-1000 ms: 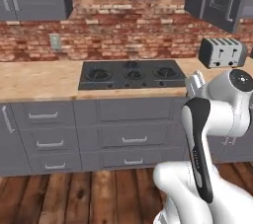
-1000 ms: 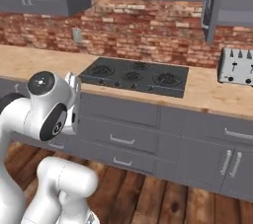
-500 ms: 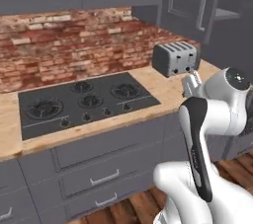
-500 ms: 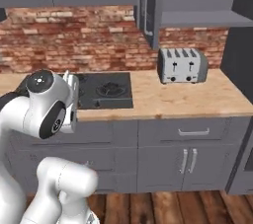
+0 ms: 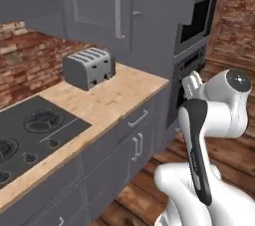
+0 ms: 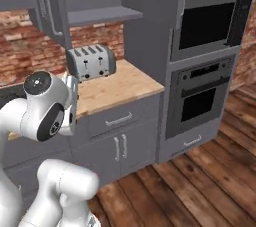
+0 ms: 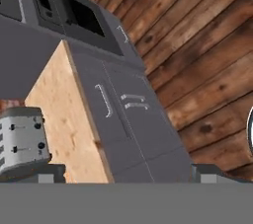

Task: Move the cup from next to the sink to the open cabinet. Then, move the bowl with the broccoli to the fridge to clear the area for faucet cleaning.

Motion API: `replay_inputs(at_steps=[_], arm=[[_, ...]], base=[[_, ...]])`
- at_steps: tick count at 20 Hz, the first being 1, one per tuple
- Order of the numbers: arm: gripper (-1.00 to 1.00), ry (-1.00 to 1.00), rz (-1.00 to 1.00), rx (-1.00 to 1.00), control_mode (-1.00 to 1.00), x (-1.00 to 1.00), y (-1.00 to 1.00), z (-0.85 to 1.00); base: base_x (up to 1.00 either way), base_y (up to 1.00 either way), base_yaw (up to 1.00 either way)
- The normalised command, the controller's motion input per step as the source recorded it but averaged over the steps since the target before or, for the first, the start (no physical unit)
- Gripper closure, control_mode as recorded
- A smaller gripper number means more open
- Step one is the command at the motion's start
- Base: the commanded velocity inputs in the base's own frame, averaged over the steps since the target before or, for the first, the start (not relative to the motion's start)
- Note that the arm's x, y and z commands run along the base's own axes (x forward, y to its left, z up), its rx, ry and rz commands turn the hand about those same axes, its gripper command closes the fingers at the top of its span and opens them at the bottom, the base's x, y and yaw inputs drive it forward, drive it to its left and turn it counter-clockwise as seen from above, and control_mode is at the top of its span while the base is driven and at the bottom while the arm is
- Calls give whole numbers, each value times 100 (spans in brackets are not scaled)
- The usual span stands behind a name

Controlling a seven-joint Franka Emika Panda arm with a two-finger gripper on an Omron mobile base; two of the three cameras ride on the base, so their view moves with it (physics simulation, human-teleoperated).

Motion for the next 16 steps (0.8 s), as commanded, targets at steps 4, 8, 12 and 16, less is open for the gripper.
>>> replay_inputs(at_steps=[4, 8, 12, 16], arm=[[-100, 0, 0, 0, 100, 0, 0, 0], [-100, 0, 0, 0, 100, 0, 0, 0], [-100, 0, 0, 0, 100, 0, 0, 0], [-100, 0, 0, 0, 100, 0, 0, 0]], base=[[37, -89, -68], [54, -87, -65], [82, -79, -58], [100, -11, -30]])
